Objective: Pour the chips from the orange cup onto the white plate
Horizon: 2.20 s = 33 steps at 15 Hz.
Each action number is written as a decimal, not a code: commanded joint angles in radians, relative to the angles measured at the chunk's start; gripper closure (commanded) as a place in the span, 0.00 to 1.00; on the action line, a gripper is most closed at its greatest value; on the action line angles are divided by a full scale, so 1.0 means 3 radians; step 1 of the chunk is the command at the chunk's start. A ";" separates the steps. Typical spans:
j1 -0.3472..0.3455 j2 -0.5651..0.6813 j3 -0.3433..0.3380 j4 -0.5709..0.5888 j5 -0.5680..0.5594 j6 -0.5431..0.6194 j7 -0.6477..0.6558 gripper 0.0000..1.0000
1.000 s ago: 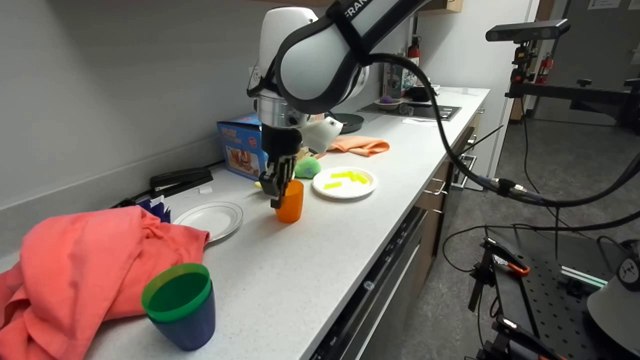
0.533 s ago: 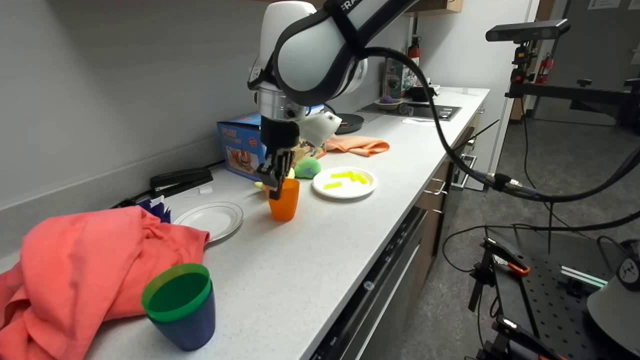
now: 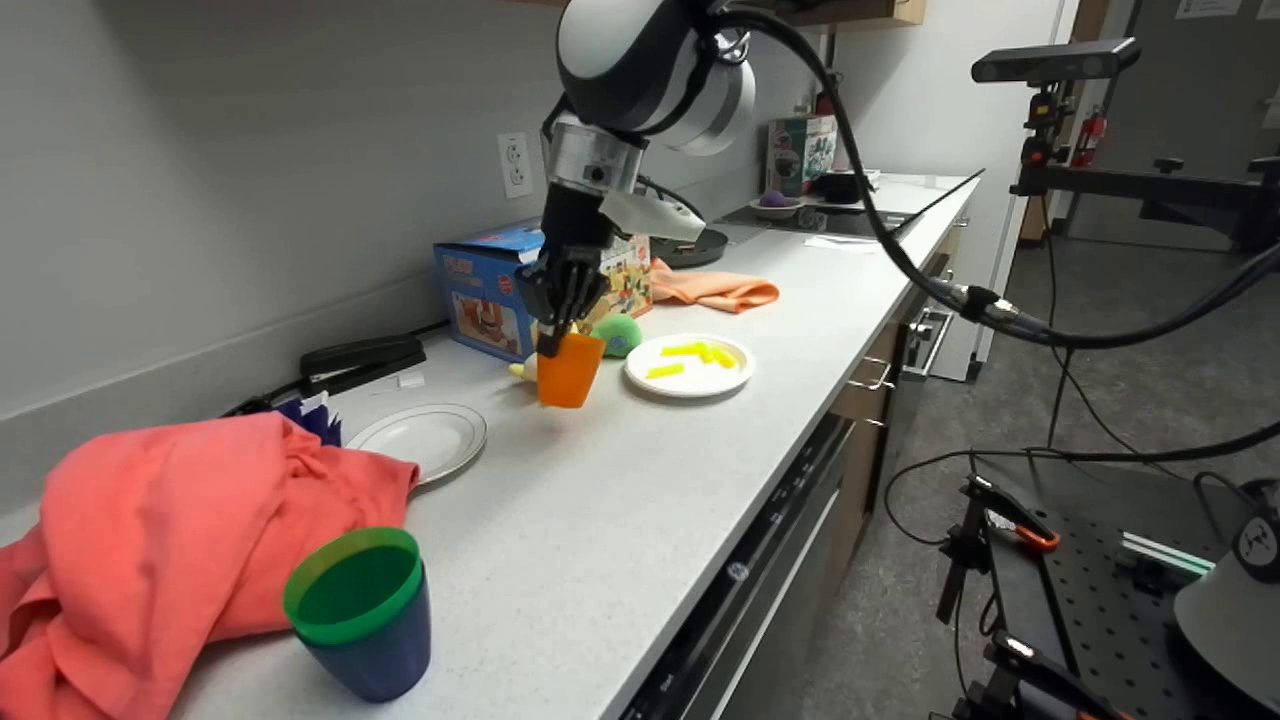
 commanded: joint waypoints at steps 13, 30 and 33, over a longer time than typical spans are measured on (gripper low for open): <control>-0.0319 -0.0618 -0.0520 -0.0581 0.1232 -0.0620 -0.0024 0.99; -0.0166 -0.0555 -0.0502 -0.0530 0.0994 -0.0217 -0.0016 0.96; -0.0166 -0.0555 -0.0502 -0.0530 0.0994 -0.0217 -0.0016 0.96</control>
